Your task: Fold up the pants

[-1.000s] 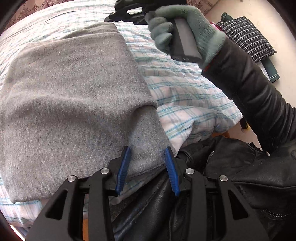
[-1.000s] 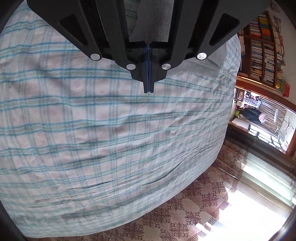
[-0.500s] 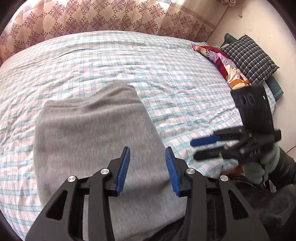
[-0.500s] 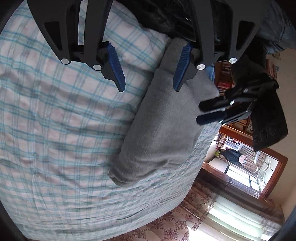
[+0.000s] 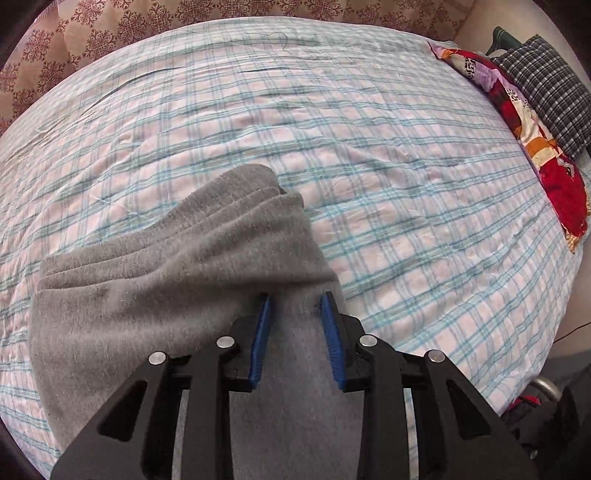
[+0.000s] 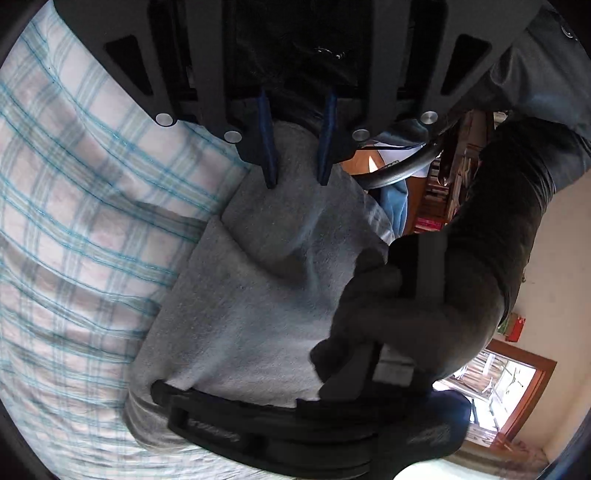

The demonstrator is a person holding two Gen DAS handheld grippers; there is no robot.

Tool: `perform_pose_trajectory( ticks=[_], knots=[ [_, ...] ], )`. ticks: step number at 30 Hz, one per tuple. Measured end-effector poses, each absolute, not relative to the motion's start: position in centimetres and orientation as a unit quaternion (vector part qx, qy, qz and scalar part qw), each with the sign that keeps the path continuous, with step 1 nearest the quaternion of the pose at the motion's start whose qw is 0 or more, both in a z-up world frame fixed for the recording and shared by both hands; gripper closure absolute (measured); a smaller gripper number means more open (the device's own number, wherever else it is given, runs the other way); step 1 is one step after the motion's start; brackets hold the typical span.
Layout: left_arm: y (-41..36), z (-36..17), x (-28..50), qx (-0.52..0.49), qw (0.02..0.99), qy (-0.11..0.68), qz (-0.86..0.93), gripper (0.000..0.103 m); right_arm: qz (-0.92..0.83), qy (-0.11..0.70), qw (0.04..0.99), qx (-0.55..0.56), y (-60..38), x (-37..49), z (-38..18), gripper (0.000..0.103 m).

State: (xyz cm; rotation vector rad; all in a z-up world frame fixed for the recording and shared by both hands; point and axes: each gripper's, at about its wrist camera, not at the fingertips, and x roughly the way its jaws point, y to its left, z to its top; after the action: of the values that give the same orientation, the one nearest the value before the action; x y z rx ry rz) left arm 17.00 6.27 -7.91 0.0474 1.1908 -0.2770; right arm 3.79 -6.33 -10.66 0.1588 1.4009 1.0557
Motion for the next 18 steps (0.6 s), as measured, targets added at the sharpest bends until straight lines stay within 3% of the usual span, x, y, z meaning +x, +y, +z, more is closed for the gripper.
perform_pose_trajectory(
  ticks=[2,3,9,14,16,18],
  knots=[
    [6.6,-7.4,18.1,0.022,0.829,0.549,-0.102,0.088,0.465,0.619,0.631,0.053,-5.6,2.9,-10.9,0.082],
    [6.9,-7.4,18.7,0.011,0.831,0.548,-0.096,0.089,0.464,0.619,0.631,0.051,-5.5,2.9,-11.0,0.082],
    [6.7,-8.2,19.9,0.029,0.836,0.540,-0.090,0.090,0.471,0.621,0.624,0.063,-5.7,2.0,-10.9,0.083],
    [8.7,-6.8,19.4,-0.037,0.836,0.537,-0.106,0.090,0.453,0.609,0.642,0.111,-7.7,3.8,-10.3,0.082],
    [9.5,-5.7,18.4,-0.047,0.839,0.531,-0.109,0.090,0.442,0.605,0.649,0.132,-8.7,4.5,-10.3,0.061],
    [10.1,-4.3,17.0,-0.056,0.842,0.523,-0.123,0.088,0.439,0.606,0.648,0.142,-9.0,4.9,-10.4,0.057]
  ],
)
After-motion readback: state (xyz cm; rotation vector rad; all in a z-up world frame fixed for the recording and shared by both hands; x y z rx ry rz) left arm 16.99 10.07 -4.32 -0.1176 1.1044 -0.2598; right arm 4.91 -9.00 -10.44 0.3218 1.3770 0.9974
